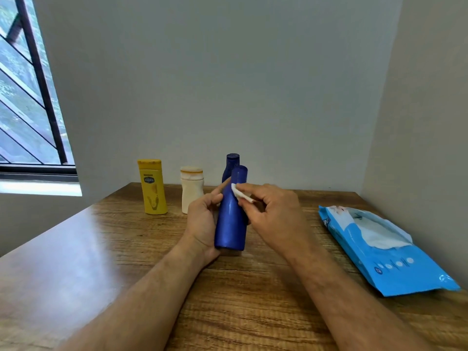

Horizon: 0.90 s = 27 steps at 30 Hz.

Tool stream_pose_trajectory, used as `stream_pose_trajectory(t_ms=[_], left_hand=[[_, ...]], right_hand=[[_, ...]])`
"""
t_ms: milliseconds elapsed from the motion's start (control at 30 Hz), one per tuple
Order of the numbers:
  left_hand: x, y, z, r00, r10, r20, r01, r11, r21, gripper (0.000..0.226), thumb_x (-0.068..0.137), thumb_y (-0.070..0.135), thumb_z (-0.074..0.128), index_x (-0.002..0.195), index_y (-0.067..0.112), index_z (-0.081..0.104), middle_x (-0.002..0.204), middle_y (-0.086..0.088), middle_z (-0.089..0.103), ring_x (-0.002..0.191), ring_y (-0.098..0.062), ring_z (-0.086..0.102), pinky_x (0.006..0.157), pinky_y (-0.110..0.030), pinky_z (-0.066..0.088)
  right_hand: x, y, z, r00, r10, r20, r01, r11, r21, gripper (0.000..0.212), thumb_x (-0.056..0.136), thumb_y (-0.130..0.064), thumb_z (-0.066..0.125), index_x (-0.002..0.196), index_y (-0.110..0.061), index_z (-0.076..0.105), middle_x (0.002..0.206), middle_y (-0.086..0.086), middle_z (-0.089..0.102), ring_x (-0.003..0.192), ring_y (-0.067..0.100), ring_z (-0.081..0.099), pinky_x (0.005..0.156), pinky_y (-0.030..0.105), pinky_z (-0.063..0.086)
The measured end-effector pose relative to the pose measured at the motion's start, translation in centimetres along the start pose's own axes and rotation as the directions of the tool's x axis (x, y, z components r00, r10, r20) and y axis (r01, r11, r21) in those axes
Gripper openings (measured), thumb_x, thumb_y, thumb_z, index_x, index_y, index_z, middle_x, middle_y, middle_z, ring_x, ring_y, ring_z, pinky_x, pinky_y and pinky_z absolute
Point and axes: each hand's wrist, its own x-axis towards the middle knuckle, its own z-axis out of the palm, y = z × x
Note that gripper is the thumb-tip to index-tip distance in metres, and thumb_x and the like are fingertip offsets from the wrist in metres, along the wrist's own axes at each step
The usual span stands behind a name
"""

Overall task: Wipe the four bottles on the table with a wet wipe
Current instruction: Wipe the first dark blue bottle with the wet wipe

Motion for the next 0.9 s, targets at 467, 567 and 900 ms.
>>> stream_pose_trajectory(t_ms=[467,567,900], left_hand=[[0.0,0.0,0.1,1.0,-0.028,-0.012,0.029,0.995,0.093,0.032,0.1,0.022,0.047,0.117,0.008,0.071,0.099,-0.014,0.075,0.08,-0.023,0.073,0.073,-0.037,0.06],[-0.2,-0.4,0.3,0.999,-0.037,0.028,0.033,0.991,0.127,0.028,0.1,0.019,0.047,0.106,0.011,0.074,0.09,-0.011,0.076,0.069,-0.02,0.073,0.056,-0.031,0.058],[0.2,0.6,0.3,0.997,0.041,-0.069,-0.045,0.997,-0.068,0.037,0.097,0.014,0.04,0.116,0.014,0.071,0.104,-0.018,0.077,0.083,-0.033,0.074,0.095,-0.052,0.052]], right_hand=[[0.1,0.0,0.2,0.999,0.033,0.024,-0.034,0.998,0.052,0.025,0.095,-0.033,0.065,0.118,-0.038,0.072,0.092,-0.007,0.066,0.08,0.006,0.058,0.074,0.02,0.05],[0.2,0.1,-0.2,0.993,0.08,-0.085,-0.073,0.994,0.075,0.027,0.097,-0.033,0.062,0.123,-0.034,0.07,0.094,-0.008,0.062,0.082,0.006,0.058,0.078,0.022,0.055],[-0.2,-0.5,0.9,0.941,0.001,0.339,-0.056,0.987,0.152,0.023,0.081,-0.017,0.074,0.096,-0.032,0.081,0.074,-0.023,0.069,0.074,-0.002,0.063,0.07,0.011,0.042]])
